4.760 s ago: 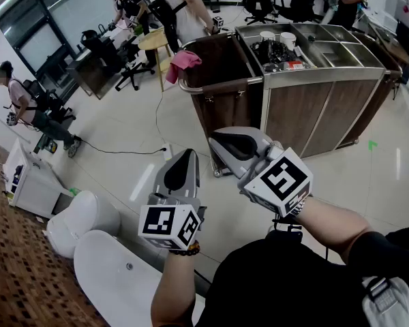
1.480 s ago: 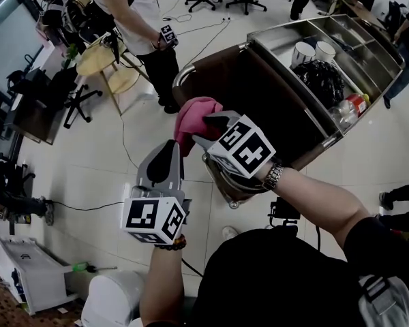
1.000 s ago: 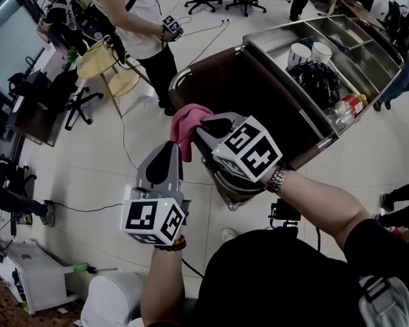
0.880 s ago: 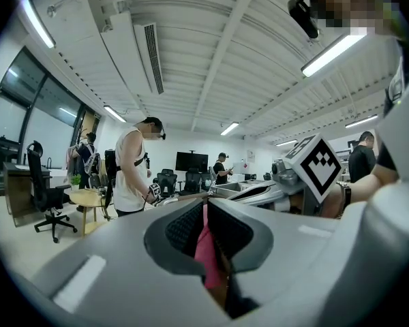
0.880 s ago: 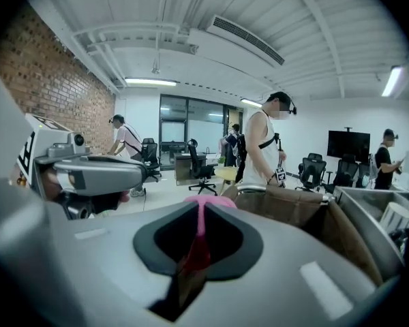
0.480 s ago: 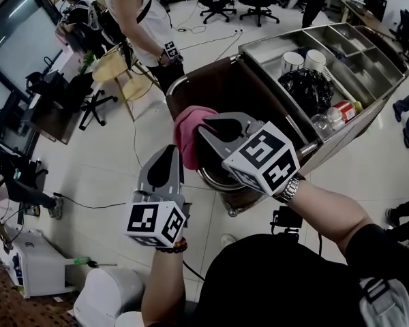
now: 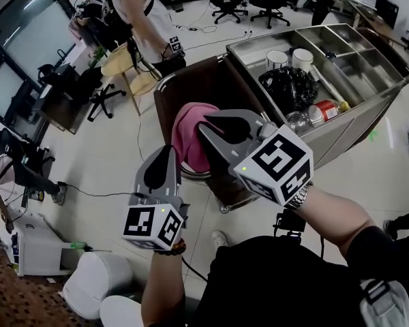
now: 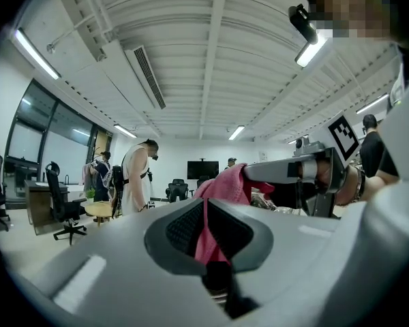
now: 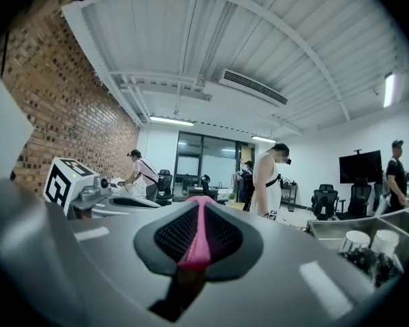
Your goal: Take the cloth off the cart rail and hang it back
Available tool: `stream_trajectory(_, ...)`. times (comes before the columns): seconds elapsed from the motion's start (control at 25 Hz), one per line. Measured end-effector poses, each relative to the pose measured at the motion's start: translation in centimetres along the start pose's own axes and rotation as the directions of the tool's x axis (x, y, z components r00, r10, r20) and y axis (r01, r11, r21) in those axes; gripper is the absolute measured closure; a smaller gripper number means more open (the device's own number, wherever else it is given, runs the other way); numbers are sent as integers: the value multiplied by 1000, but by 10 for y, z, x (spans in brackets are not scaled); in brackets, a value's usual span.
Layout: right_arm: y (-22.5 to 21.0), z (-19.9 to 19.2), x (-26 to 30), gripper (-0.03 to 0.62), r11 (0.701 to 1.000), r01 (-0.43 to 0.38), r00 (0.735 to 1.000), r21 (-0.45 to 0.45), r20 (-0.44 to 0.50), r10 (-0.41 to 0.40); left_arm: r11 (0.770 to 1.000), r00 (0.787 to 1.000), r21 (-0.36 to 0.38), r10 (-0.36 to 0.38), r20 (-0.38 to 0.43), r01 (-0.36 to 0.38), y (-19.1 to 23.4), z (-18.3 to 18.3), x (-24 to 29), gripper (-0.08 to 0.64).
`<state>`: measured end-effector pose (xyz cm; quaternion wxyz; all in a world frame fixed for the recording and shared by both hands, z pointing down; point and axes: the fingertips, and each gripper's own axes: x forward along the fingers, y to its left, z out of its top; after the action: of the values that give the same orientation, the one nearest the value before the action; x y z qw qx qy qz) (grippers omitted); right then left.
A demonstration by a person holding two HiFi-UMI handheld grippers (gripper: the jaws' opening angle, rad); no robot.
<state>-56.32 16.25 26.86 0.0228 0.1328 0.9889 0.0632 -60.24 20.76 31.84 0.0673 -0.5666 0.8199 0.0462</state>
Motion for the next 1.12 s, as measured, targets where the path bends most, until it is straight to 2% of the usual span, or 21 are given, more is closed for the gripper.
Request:
stream_trajectory(0.2, -1, 9, -43, 569, 1000, -13, 999, -7, 52, 13, 1000, 1000, 13, 18, 6, -19, -37, -2, -4, 556)
stream_trajectory(0.6, 6, 15, -94, 569, 1000, 13, 994, 4, 112, -14, 999, 1000, 36, 5, 15, -6, -74, 1, -18, 557)
stream_trajectory(1.12, 97, 48, -132, 570, 993, 118, 988, -5, 99, -117, 995, 995, 45, -95, 27, 94, -101, 36, -106, 551)
